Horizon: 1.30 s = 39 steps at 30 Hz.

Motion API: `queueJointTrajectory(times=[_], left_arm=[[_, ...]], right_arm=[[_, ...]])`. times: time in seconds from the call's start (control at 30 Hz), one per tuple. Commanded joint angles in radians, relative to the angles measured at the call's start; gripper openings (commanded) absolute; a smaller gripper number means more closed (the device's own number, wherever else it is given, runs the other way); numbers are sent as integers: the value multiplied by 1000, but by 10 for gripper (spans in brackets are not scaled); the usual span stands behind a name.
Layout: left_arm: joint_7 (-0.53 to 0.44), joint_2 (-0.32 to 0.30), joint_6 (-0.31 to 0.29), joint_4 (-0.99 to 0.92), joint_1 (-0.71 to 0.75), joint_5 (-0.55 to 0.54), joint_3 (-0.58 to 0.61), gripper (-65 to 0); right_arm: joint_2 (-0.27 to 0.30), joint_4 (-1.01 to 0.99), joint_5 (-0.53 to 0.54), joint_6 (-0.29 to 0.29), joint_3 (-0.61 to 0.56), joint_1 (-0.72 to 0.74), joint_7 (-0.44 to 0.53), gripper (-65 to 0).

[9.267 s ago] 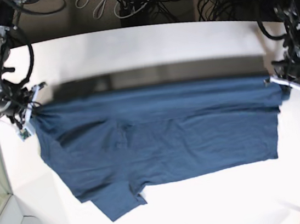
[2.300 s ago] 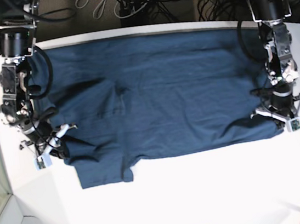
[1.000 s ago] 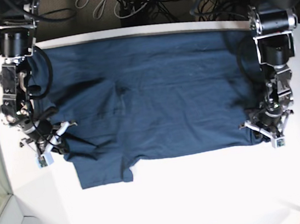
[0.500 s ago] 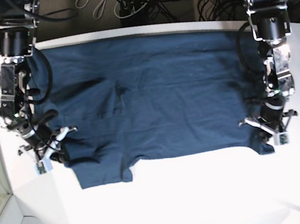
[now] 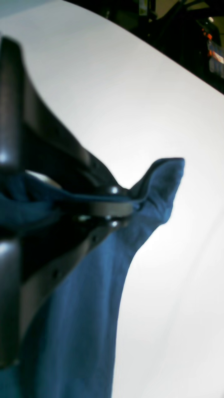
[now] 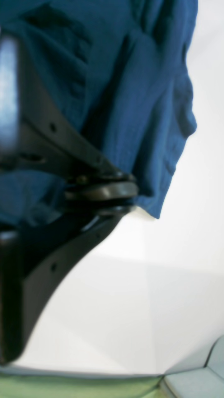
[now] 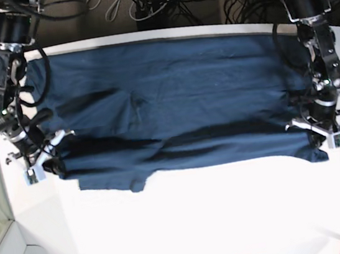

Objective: Layout the t-shirt on the table in an organized manner, then fold the t-shirt properly
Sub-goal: 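Fold the grasped edge over toward the collar with both grippers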

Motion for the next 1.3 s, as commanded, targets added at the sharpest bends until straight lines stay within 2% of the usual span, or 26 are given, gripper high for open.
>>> queueJointTrajectory(times=[0.0,0.13,0.23,0.4,0.57,0.7,0.8,1.17,1.27], left_arm=[[-25,-14,0,22,-3,-3,-4,-648],[-28,-14,0,25,34,-5,-6,-648],[-28,-5,1,51,65,-5,-49,-648],[-22,43,0,129,99,-5,-150,-648],[-22,47,0,183,160,-5,-161,-648],[-22,54,0,236,237,-5,-158,-648],[-24,72,0,259,294,-5,-159,-648],[-21,64,0,252,404,3,-159,-648],[-21,35,0,221,404,4,-159,-648]], right_arm=[[11,31,10,1,13,-3,23,-650],[11,108,10,3,16,-80,24,-650],[10,157,16,3,16,-132,27,-650],[17,197,128,3,53,-209,26,-650],[19,203,139,3,76,-269,27,-650],[13,203,139,85,79,-310,32,-650],[3,203,139,85,104,-343,32,-650],[-10,203,139,85,105,-366,32,-650],[2,203,138,85,105,-366,32,-650]])
